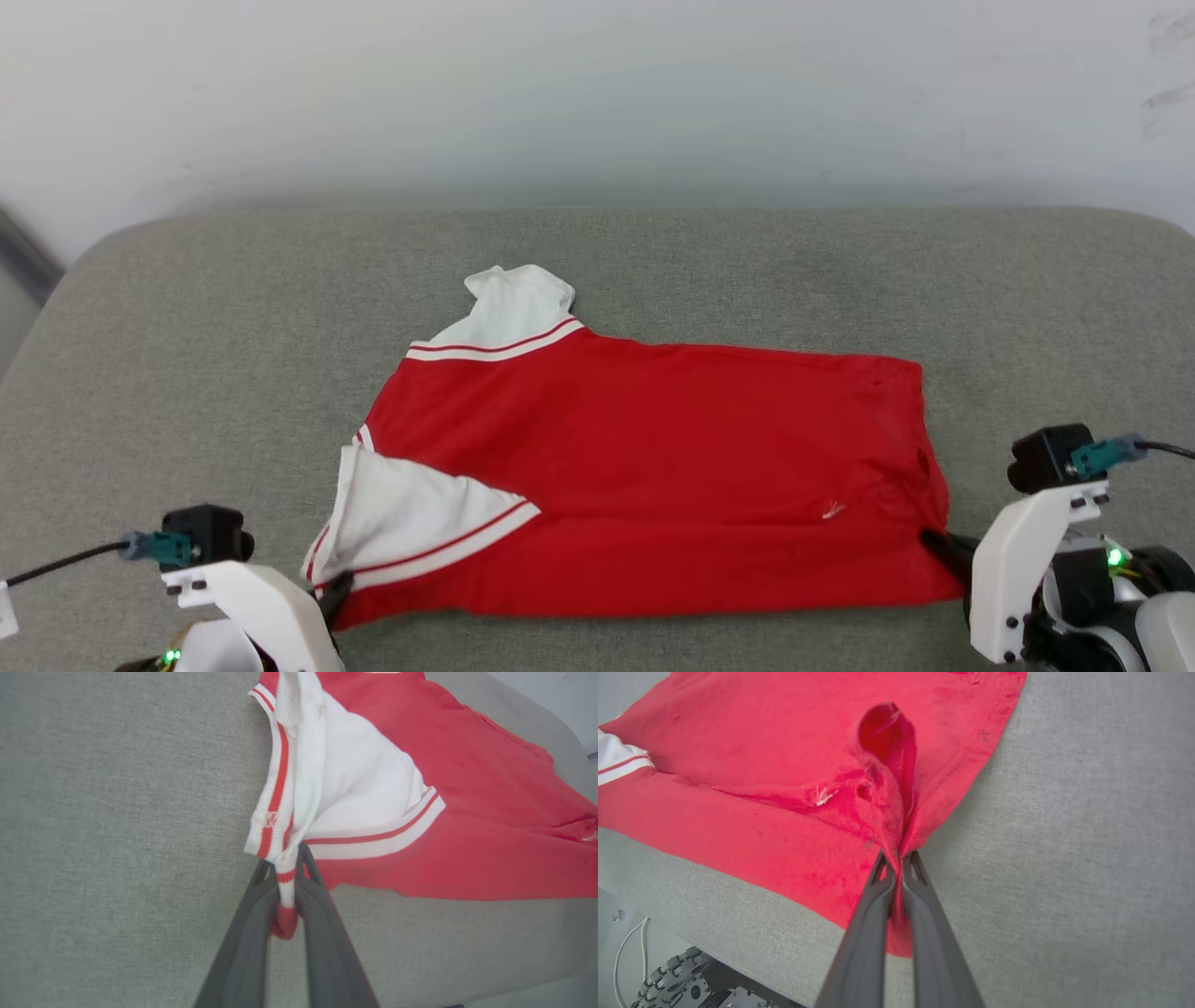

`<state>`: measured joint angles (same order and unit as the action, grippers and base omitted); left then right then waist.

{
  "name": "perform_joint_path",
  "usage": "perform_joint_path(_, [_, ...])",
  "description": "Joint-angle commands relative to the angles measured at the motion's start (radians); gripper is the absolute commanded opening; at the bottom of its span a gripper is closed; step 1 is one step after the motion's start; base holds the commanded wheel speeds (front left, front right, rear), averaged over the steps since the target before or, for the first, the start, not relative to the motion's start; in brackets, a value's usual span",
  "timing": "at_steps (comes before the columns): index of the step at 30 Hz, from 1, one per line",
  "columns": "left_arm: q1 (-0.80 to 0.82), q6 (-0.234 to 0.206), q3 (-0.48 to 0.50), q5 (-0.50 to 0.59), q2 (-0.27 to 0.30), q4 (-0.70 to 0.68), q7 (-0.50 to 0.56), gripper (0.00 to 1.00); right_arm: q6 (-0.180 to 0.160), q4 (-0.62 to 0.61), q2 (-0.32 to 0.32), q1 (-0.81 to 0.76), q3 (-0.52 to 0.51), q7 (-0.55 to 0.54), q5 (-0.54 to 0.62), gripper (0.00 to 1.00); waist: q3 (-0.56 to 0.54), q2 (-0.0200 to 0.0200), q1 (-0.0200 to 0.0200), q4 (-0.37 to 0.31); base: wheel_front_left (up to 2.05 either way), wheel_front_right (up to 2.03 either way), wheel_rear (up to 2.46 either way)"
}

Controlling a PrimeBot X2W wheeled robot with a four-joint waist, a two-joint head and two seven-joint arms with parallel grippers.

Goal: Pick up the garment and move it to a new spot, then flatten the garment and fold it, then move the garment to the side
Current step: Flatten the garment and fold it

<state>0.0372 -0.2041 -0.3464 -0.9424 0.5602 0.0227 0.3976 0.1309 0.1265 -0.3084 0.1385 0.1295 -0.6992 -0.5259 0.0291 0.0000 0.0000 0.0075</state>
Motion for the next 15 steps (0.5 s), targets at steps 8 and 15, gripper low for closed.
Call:
perform_joint_path(8, [-0.029,0.044,-0.02,-0.054,-0.052,0.092,0.0,0.8,0.0,0.047,0.034,-0.11,-0.029,0.059,0.035,1.0,0.01,0.0,0.0,-0.007,0.0,0.0,0.0])
perform_joint_path(15, [0.029,0.06,0.002,-0.004,-0.071,0.159,-0.118,1.0,0.0,0.055,0.053,-0.105,-0.04,0.327,0.077,1.0,-0.007,0.0,0.0,-0.036,0.0,0.0,0.0])
